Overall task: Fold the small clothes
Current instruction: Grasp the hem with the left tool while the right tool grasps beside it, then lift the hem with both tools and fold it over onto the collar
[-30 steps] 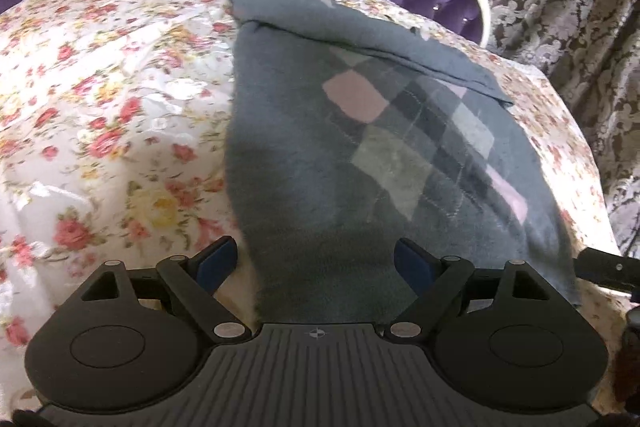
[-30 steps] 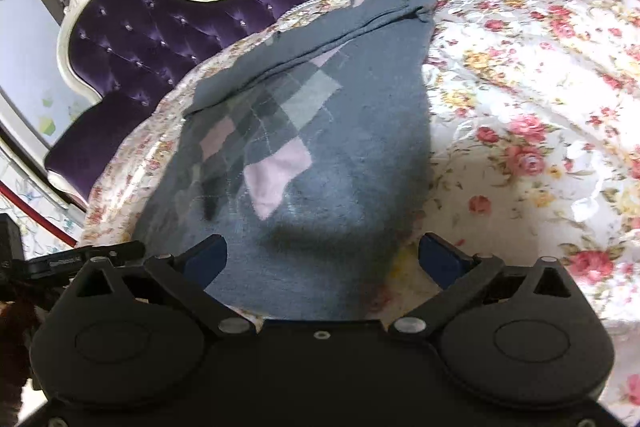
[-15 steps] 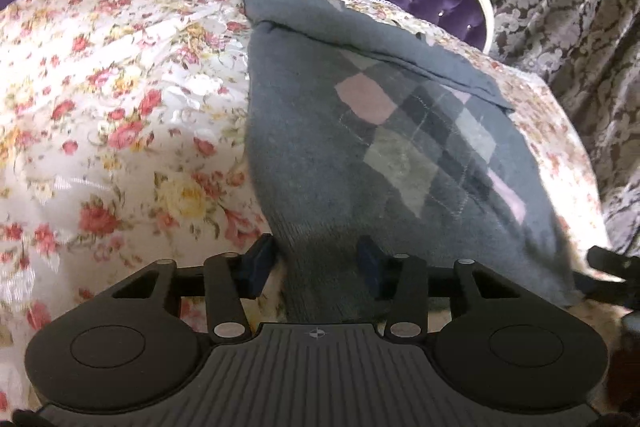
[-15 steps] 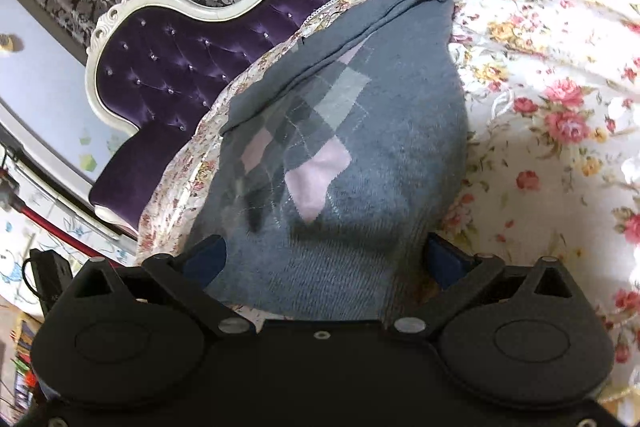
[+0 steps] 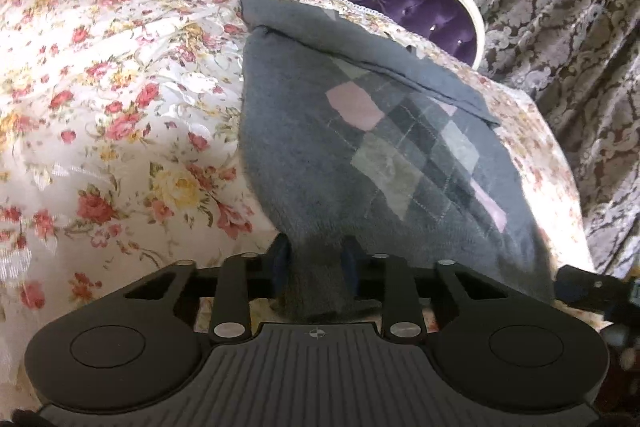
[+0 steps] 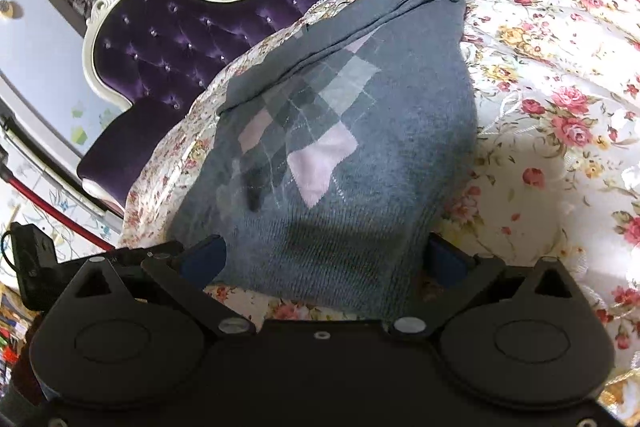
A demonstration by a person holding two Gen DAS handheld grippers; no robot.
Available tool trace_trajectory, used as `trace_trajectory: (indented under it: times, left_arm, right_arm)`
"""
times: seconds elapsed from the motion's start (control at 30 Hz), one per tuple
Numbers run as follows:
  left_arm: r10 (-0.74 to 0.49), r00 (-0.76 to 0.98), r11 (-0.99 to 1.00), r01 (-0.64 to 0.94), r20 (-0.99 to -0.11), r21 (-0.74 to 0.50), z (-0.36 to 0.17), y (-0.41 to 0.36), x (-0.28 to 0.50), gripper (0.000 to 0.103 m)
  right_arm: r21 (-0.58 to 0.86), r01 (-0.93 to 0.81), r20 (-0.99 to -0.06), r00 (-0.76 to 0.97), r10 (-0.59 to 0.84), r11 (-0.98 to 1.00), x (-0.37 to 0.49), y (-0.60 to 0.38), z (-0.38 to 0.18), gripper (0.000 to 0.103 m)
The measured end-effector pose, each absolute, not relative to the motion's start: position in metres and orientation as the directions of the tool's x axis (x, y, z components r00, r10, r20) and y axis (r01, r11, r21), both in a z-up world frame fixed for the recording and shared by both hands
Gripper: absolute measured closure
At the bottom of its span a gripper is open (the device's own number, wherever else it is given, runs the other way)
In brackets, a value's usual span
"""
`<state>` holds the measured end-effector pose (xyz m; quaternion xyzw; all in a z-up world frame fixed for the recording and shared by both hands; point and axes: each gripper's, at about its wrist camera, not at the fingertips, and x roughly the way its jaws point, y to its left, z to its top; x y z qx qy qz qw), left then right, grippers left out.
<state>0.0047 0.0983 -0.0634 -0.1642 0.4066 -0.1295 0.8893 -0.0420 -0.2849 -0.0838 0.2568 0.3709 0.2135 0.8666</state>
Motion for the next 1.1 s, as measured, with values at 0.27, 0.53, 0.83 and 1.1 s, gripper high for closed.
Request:
trace_trajectory:
  times: [0.27, 0.53, 0.83, 1.1]
  left_arm:
    - [-0.389, 0.623, 0.901, 0.105, -0.678, -0.421, -0.072, 0.093, 0.009, 0.08]
    - [-0.408, 0.632, 0.89, 0.114, -0.659, -0.441, -0.073, 0.095, 0.012, 0.099]
    - [-0.427, 0.709, 0.856, 0.116, -0.562, -0.504, -0.032, 0.118, 0.002, 0.099]
    - [-0.478, 0.754, 0.81, 0.181, -0.451, -0.558, 0.013, 0.128, 0.031, 0.099]
  right_arm:
    - [0.615, -0.177, -0.528, 0.631, 0.568, 0.768, -0.043, -0.285, -0.084, 0.0]
    - [0.632, -0.142, -0.533, 0.634, 0.561, 0.762, -0.044, -0.293, -0.087, 0.045]
    - [0.609, -0.134, -0.516, 0.681, 0.519, 0.781, -0.049, -0.299, -0.069, 0.09]
    - [0.653, -0.212, -0.37, 0.748, 0.551, 0.727, -0.032, -0.31, -0.025, 0.09]
